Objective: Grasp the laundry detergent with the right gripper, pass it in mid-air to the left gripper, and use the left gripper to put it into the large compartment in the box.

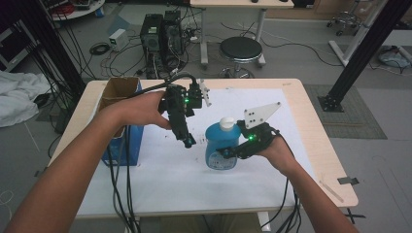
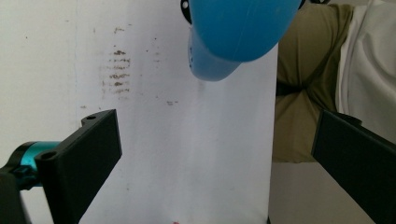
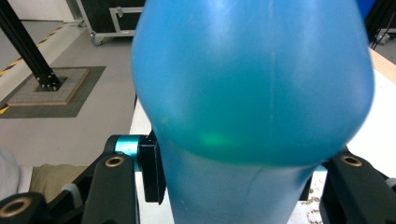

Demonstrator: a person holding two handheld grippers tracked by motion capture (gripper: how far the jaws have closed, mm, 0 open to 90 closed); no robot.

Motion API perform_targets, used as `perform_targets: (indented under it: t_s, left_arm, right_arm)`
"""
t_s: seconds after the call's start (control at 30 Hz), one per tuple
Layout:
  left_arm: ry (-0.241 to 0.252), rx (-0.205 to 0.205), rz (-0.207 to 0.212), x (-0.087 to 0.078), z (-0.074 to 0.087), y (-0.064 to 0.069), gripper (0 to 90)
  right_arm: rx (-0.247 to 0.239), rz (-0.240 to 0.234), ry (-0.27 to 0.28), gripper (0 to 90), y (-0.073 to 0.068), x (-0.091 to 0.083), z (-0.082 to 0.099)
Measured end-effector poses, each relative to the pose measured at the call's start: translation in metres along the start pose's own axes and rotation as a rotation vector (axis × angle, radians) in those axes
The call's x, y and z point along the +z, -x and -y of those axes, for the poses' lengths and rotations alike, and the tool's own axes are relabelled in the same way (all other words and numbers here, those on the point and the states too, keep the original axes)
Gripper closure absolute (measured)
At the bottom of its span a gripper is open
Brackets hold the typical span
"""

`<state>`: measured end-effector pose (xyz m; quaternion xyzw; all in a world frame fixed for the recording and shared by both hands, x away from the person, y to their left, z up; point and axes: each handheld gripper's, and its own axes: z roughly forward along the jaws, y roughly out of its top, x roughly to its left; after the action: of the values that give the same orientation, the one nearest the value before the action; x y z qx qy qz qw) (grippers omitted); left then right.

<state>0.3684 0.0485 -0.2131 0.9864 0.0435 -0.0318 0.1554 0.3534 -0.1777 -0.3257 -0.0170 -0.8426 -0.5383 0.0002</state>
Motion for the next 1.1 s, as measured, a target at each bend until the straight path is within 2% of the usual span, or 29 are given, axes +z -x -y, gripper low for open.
perform_targets:
  t_s: [0.33, 0.7, 1.1]
  left_arm:
    - [-0.015, 0.014, -0.006, -0.009, -0.014, 0.006, 1.6]
    - [-0.03, 0.026, 0.007, -0.005, -0.024, 0.008, 1.6]
    - [-0.023, 0.034, 0.004, -0.003, -0.032, 0.008, 1.7]
  right_arm:
    - [-0.007, -0.026, -0.013, 43.9, 0.002, 0.008, -0.008]
    - [-0.02, -0.043, -0.028, 43.9, 0.005, 0.019, -0.018]
    - [-0.029, -0.053, -0.038, 43.9, 0.007, 0.027, -0.026]
